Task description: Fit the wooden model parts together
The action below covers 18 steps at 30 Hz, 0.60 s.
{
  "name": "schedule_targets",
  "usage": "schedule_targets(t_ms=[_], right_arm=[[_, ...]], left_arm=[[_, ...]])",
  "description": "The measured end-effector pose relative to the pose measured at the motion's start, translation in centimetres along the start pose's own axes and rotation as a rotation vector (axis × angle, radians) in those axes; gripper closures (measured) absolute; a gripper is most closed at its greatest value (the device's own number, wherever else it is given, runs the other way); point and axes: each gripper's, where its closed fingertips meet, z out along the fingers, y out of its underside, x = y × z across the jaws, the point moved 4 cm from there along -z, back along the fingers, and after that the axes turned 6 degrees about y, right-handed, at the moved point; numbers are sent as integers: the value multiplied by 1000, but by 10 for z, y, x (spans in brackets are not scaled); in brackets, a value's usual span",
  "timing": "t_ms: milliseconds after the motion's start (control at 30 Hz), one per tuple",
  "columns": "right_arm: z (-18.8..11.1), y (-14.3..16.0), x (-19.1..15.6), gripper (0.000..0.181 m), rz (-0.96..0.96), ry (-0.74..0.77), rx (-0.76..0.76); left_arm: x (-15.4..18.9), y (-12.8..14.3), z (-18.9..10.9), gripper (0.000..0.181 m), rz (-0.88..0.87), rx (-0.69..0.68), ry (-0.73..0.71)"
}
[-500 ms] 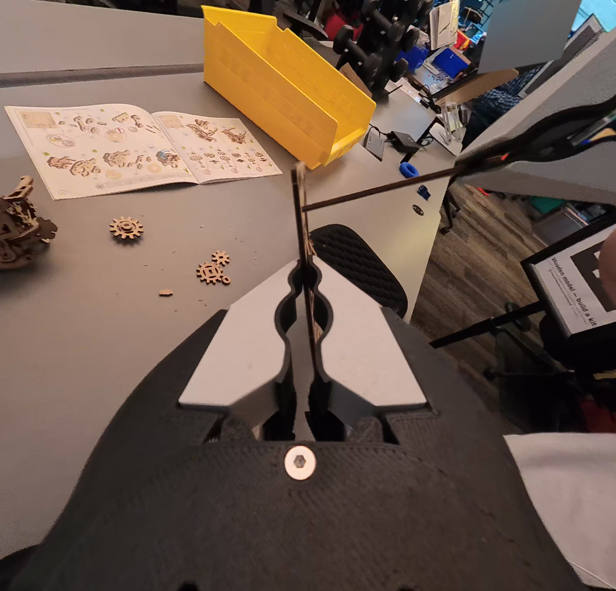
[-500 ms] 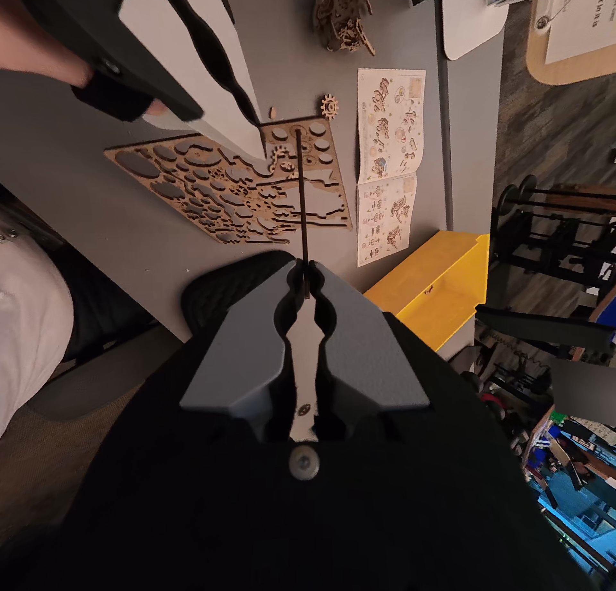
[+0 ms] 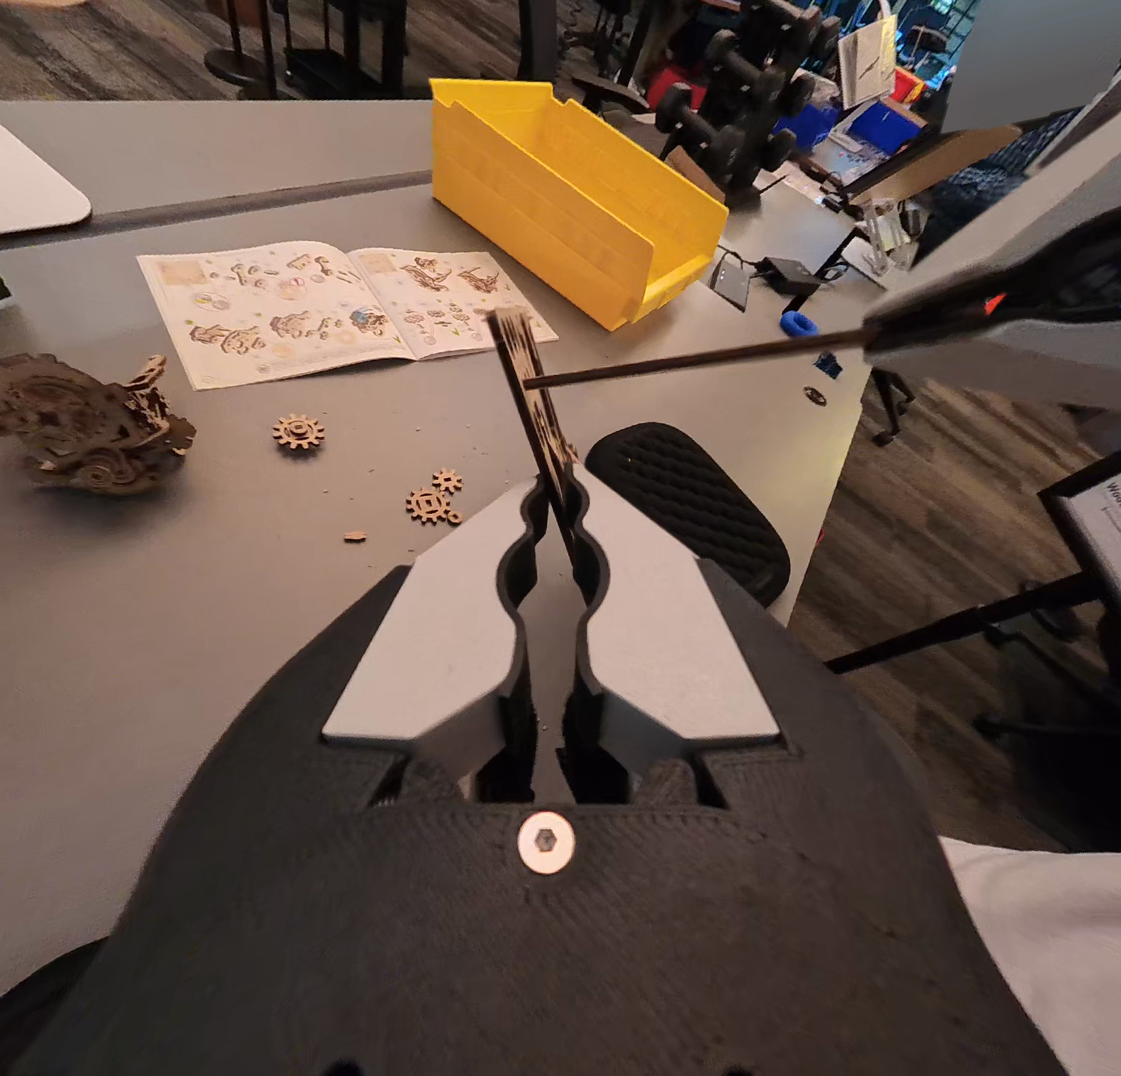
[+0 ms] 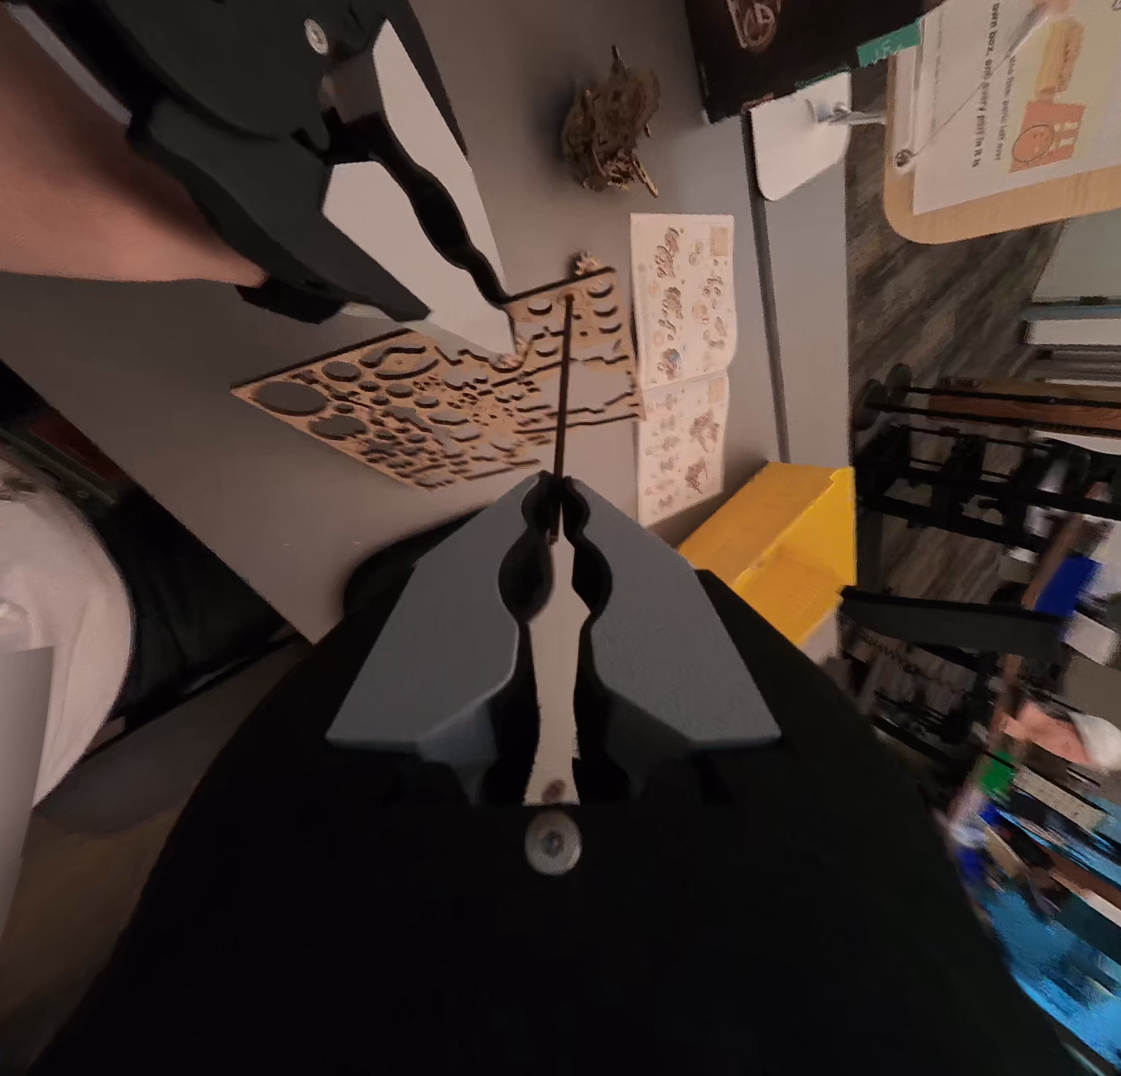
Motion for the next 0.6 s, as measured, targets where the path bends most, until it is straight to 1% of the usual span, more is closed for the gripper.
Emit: schedule_targets(t_ms=[33, 67, 100, 167, 233, 300, 433, 467, 533, 600], right_arm=[[-2, -1, -3, 181, 30, -51, 35], [-3, 0, 0, 181, 62, -58, 64], [-4, 3, 5, 181, 82, -42, 78], [-7, 6, 7, 181, 105, -55, 132], [-9, 7, 4, 181, 16, -19, 183], [-8, 7, -1, 181, -4, 2, 198], [-5, 4, -4, 181, -151, 53, 174], [-6, 2, -5, 181, -163, 65, 168], [-8, -3, -10, 181, -189, 72, 147], [-10, -8, -12, 181, -223, 115, 115]], left_arm=[[0, 1, -1, 179, -9, 8, 10], [2, 1, -2, 179, -34, 25, 41], [4, 1, -3, 179, -86, 57, 99], [6, -1, -6, 180, -193, 116, 208], [5, 0, -9, 181, -234, 143, 248], [4, 1, -10, 181, -202, 140, 212], [3, 6, -10, 180, -29, 60, 34], [3, 7, -11, 180, 2, 45, -2], [2, 9, -11, 180, 14, 19, -17], [2, 8, -11, 181, -30, 42, 18]])
